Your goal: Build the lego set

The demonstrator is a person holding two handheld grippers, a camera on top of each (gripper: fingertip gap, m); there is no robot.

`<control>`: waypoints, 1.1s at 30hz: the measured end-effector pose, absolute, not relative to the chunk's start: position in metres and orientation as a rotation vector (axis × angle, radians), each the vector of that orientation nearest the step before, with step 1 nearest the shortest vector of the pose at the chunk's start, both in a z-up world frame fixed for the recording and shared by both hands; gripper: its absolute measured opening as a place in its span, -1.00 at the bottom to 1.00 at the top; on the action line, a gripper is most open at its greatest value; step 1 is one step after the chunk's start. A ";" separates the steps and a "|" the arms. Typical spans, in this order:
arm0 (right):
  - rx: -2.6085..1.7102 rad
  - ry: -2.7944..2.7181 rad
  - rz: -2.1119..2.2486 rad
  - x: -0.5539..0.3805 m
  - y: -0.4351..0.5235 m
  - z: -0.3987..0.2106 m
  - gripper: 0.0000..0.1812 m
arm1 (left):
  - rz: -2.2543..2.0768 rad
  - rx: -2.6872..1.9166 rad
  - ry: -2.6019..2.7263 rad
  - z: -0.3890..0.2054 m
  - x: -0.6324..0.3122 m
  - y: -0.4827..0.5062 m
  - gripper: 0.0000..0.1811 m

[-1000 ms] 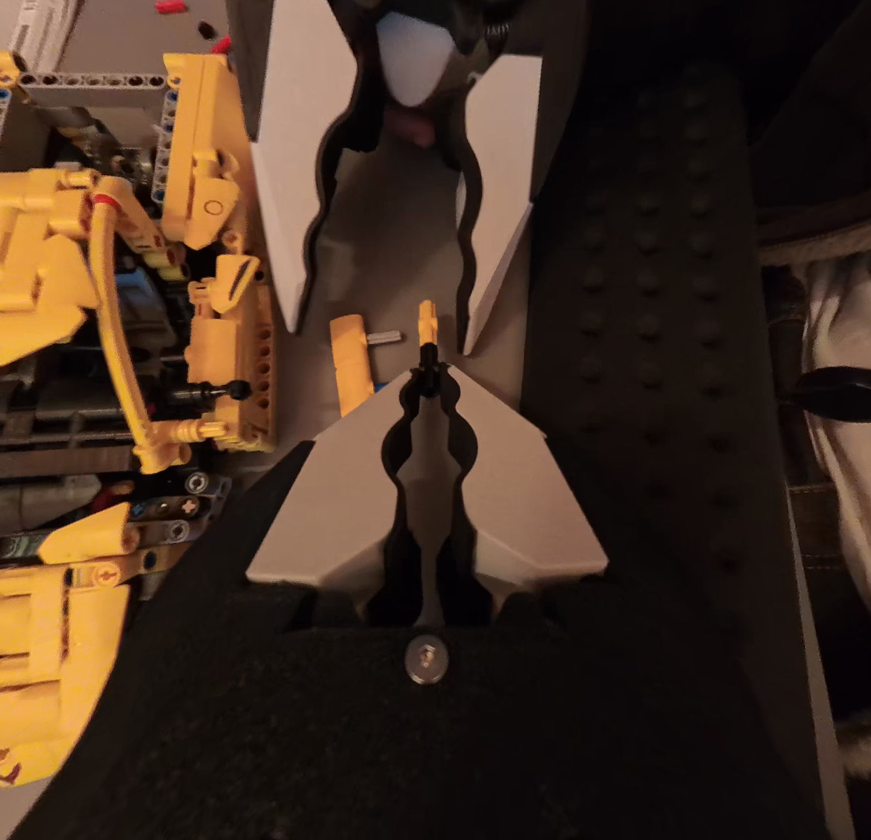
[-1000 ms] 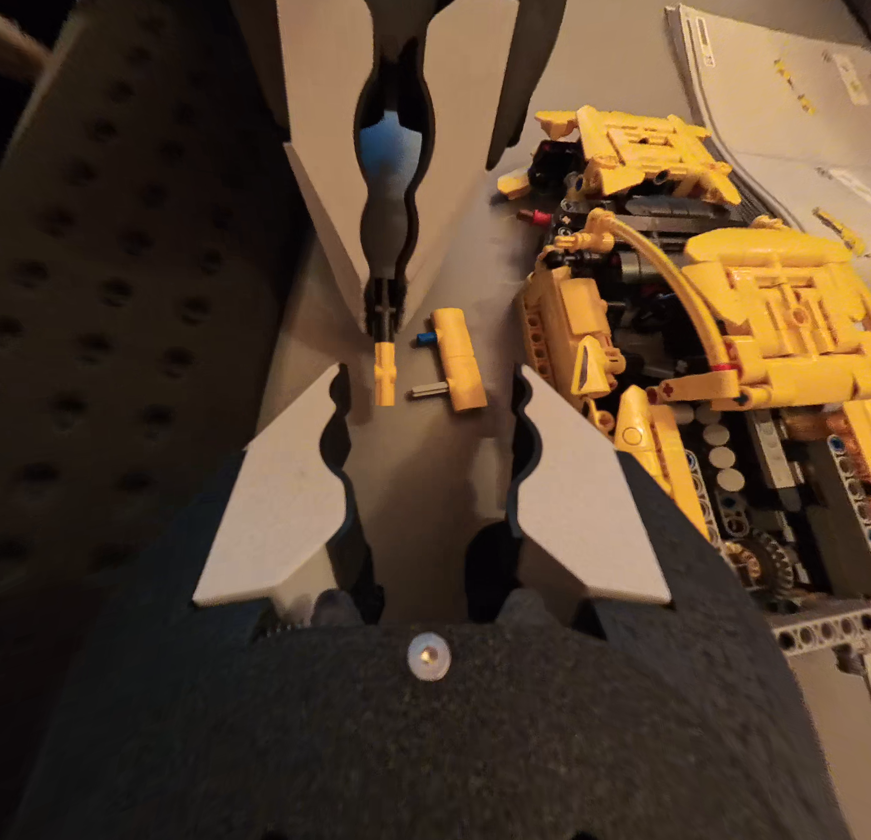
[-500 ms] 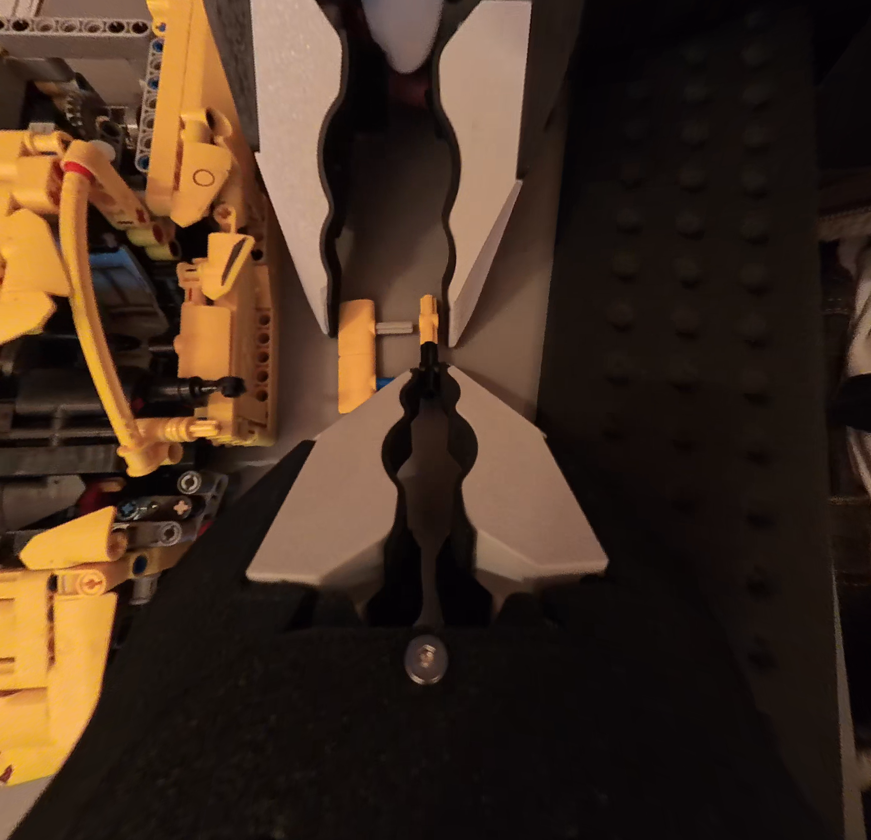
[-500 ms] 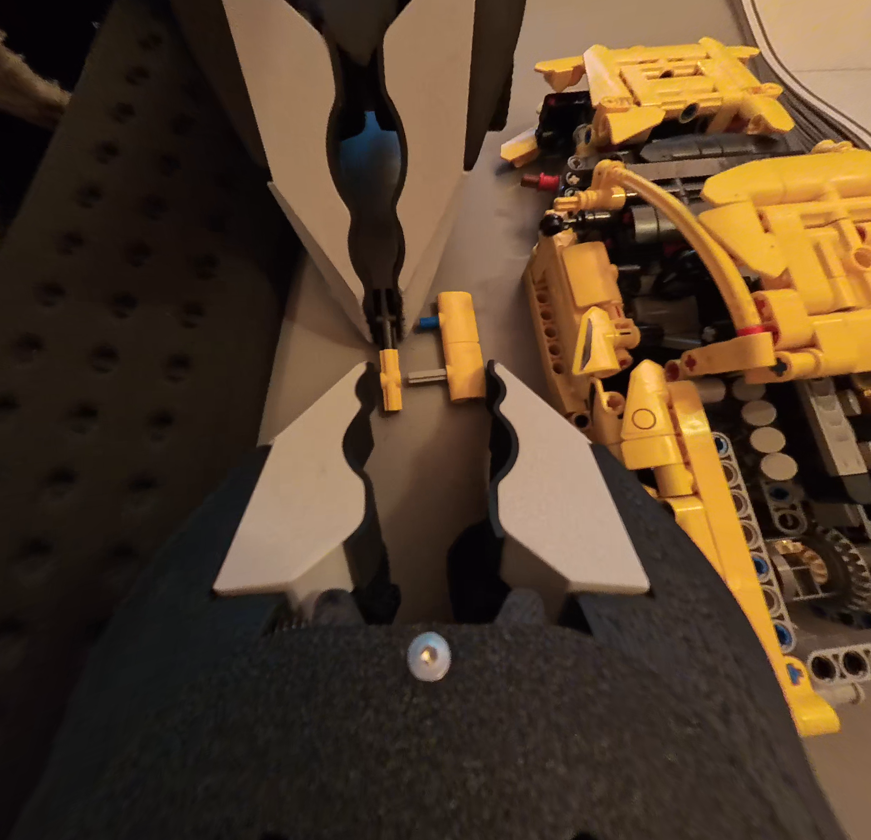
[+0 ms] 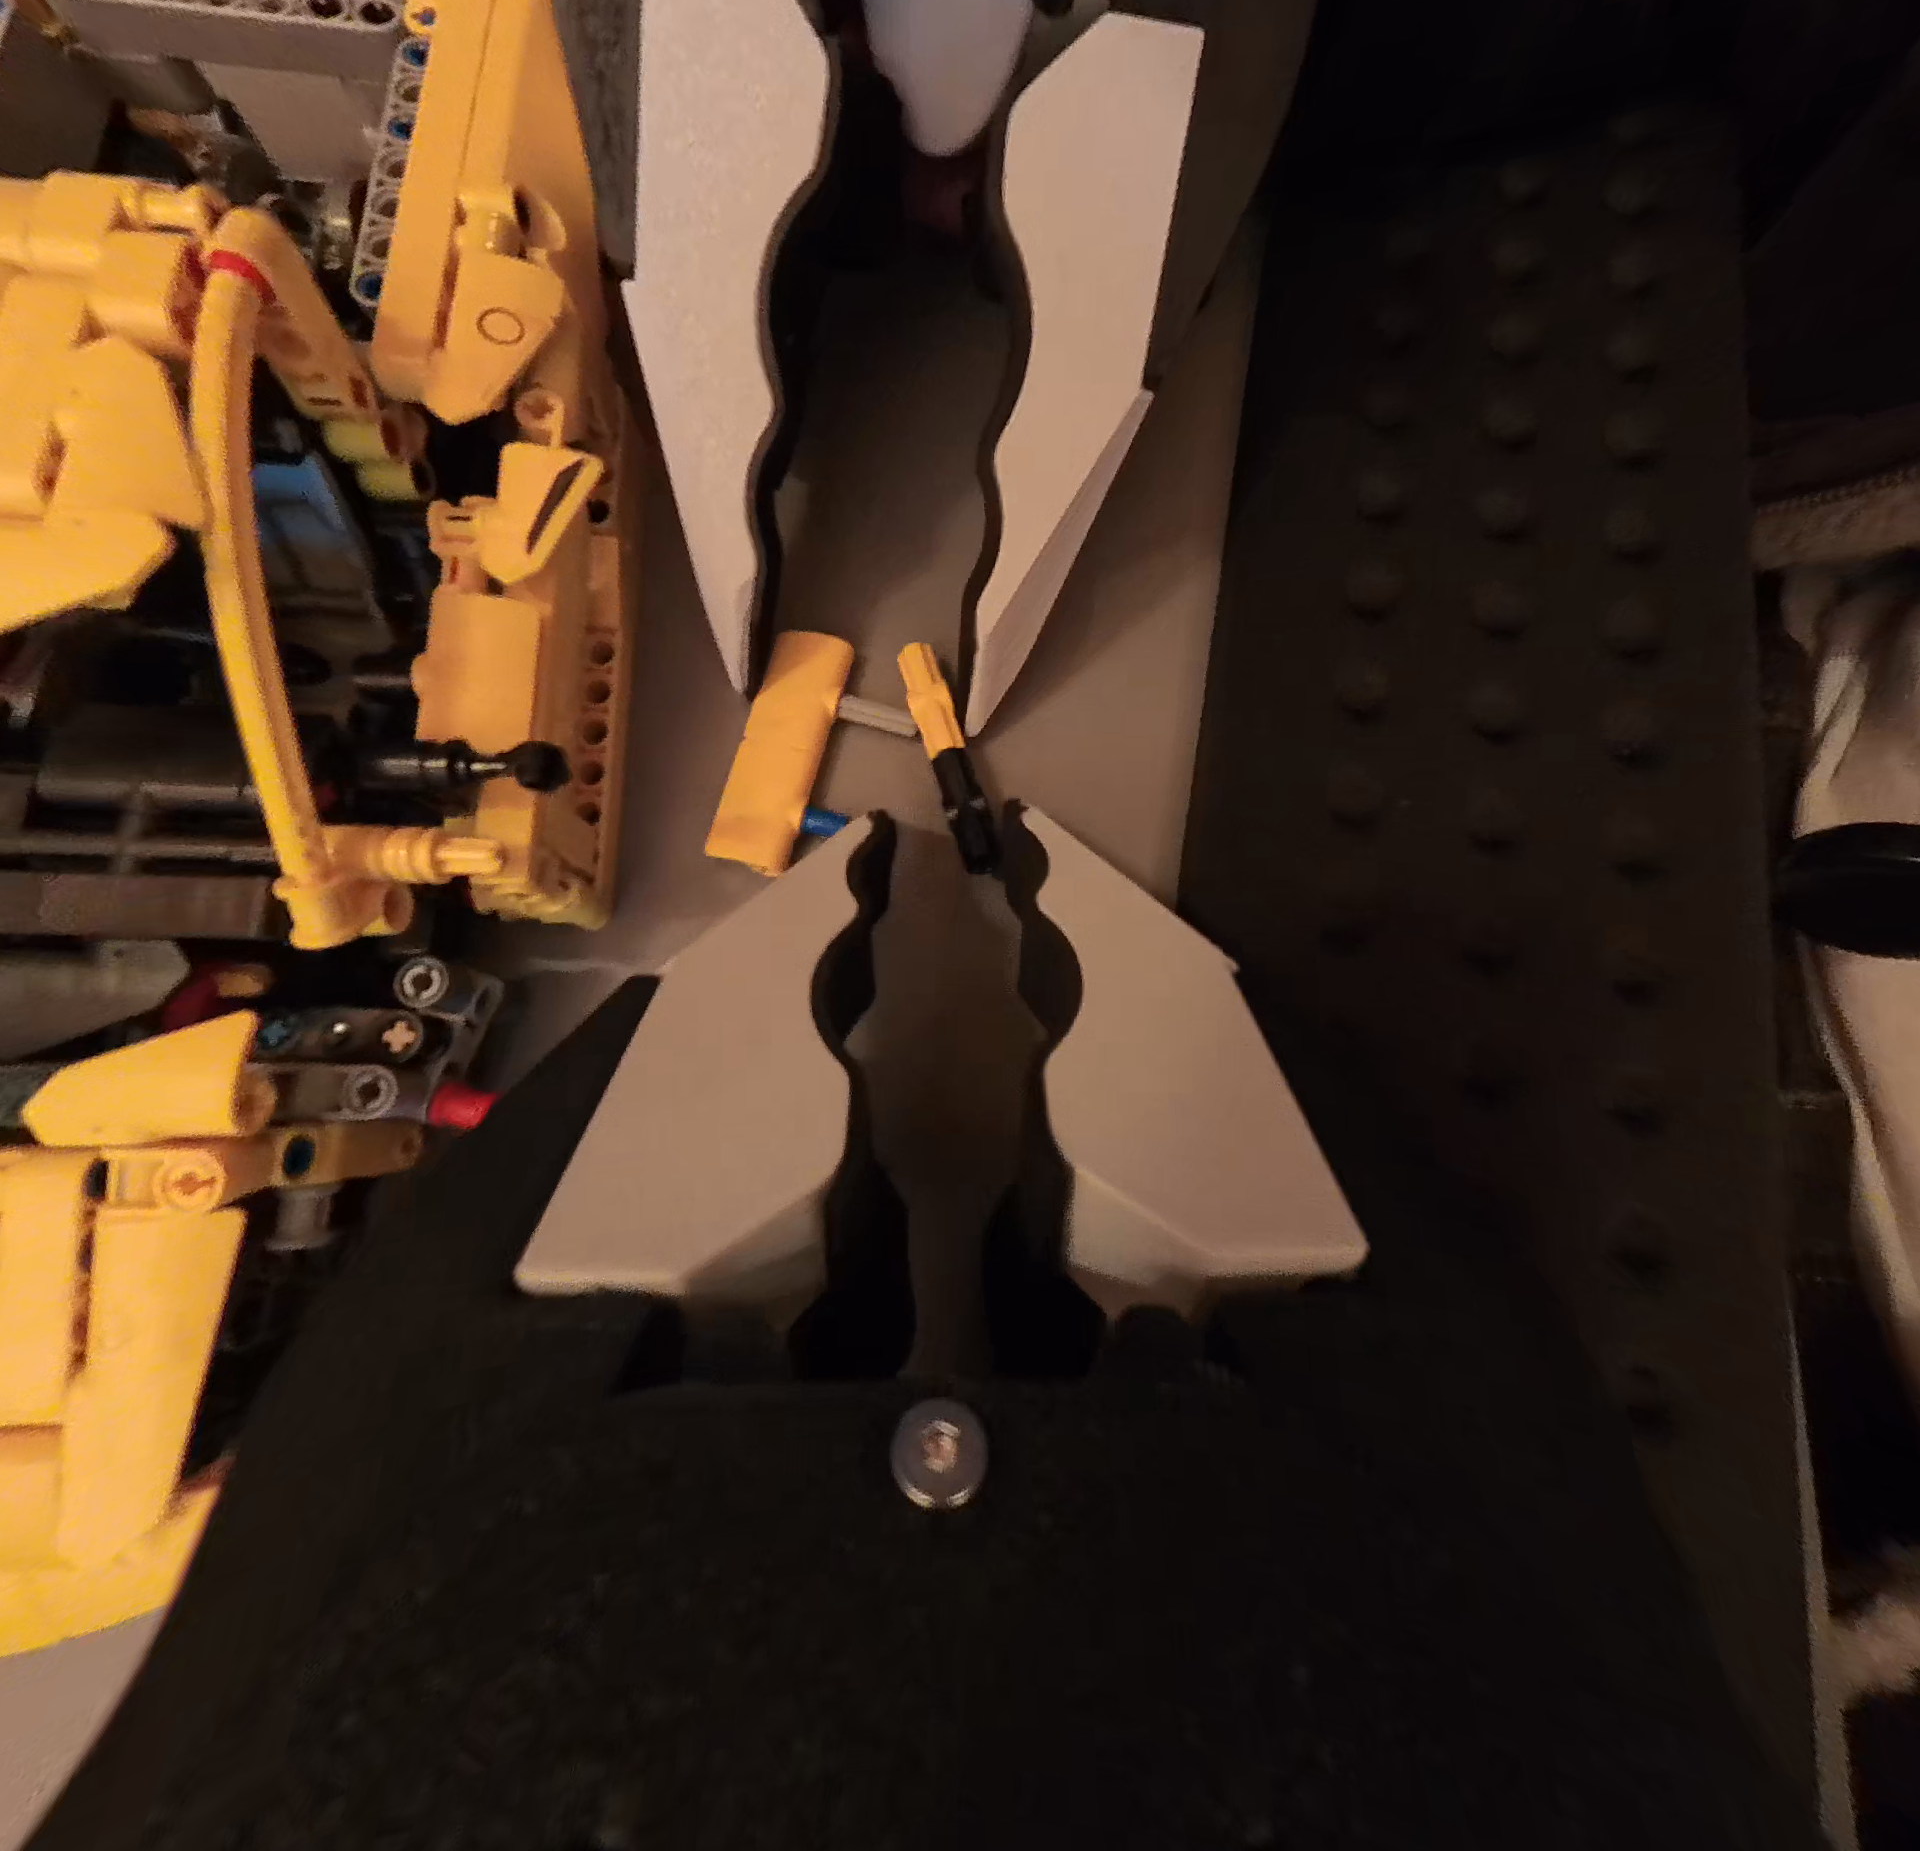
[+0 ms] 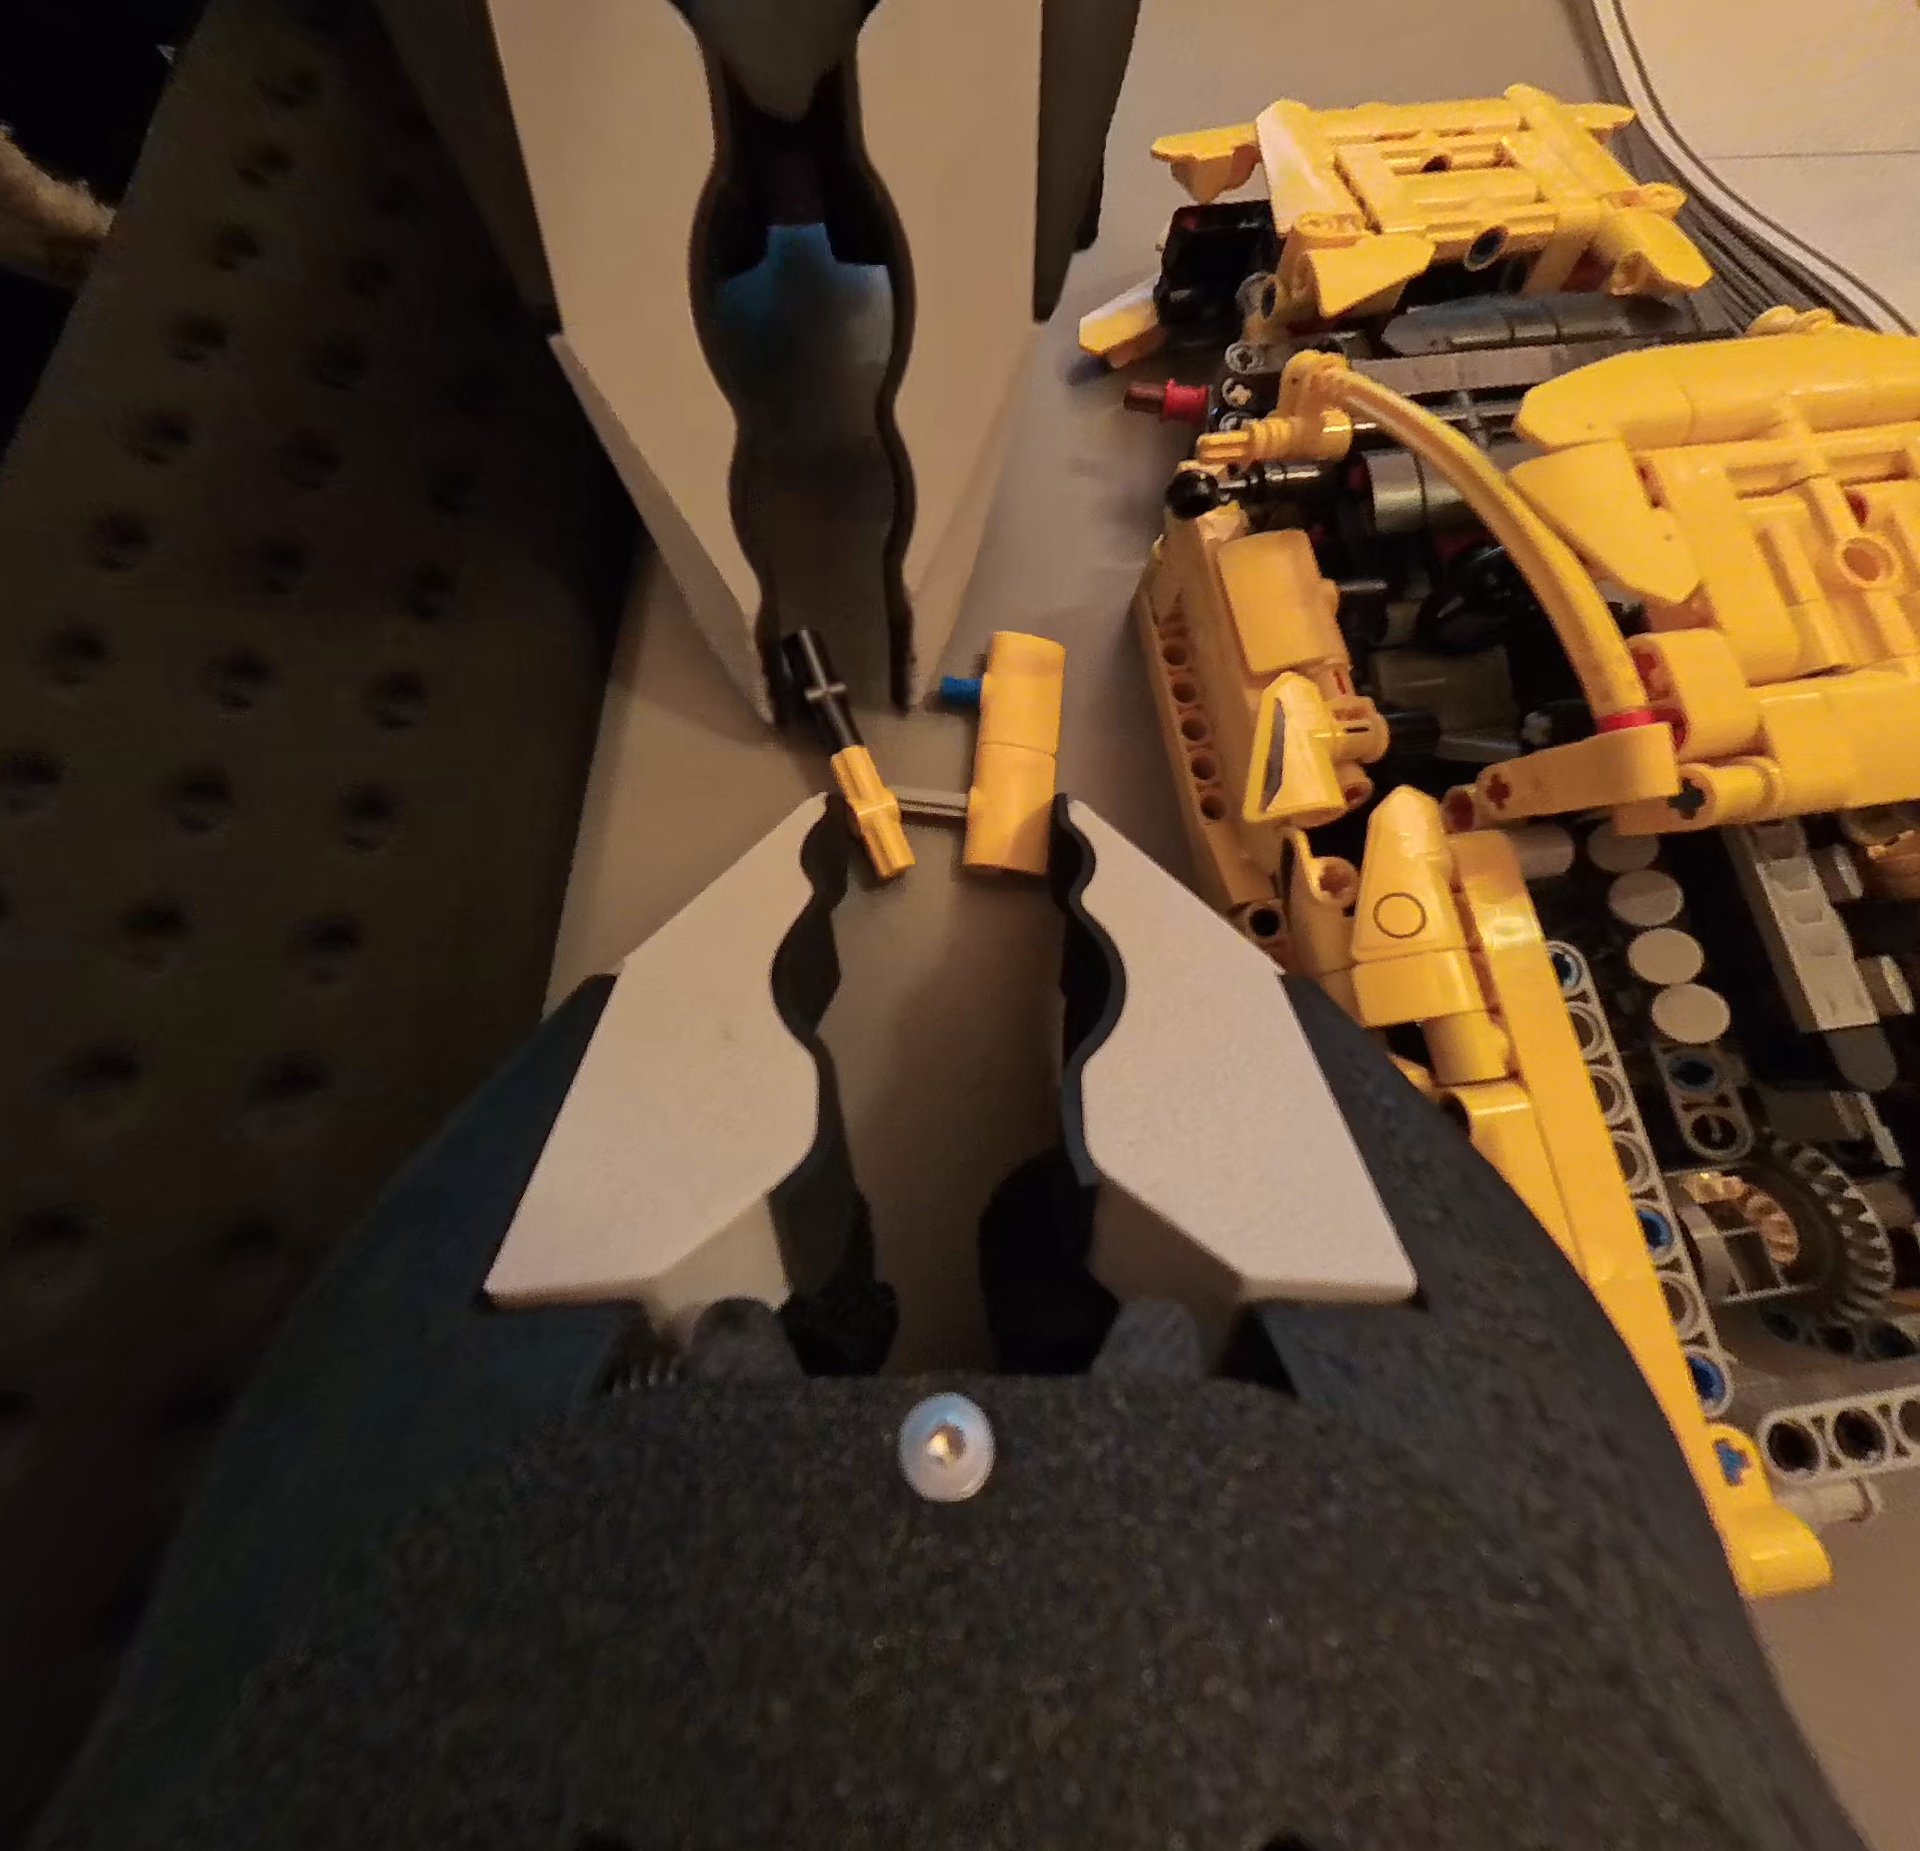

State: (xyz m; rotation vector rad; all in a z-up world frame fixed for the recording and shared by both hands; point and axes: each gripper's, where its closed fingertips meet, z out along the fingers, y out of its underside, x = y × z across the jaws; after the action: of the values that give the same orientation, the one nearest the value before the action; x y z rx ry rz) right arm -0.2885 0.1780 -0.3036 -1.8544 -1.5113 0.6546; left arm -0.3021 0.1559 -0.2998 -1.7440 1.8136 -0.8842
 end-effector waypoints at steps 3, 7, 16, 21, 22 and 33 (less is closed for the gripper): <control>-1.857 -1.510 0.658 -0.288 0.178 -0.304 -0.57 | -0.897 -1.755 1.794 -0.298 -0.304 0.158 -0.75; -1.854 -1.516 0.664 -0.288 0.177 -0.304 -0.55 | -0.852 -1.711 1.837 -0.301 -0.305 0.154 -0.87; -1.866 -1.503 0.676 -0.290 0.179 -0.303 -0.55 | -0.789 -1.664 1.873 -0.301 -0.309 0.158 -0.93; -1.860 -1.505 0.656 -0.291 0.180 -0.304 -0.56 | -0.782 -1.654 1.882 -0.301 -0.310 0.159 -0.91; -1.858 -1.506 0.653 -0.292 0.180 -0.304 -0.56 | -0.781 -1.654 1.884 -0.301 -0.310 0.159 -0.91; -1.835 -1.542 0.674 -0.293 0.175 -0.304 -0.65 | -0.740 -1.644 1.845 -0.301 -0.310 0.166 -0.90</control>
State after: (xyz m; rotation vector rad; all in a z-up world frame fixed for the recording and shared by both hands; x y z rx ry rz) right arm -0.2927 0.1749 -0.3040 -1.8354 -1.5421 0.6741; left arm -0.3099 0.1657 -0.3009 -1.6444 1.8452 -0.7399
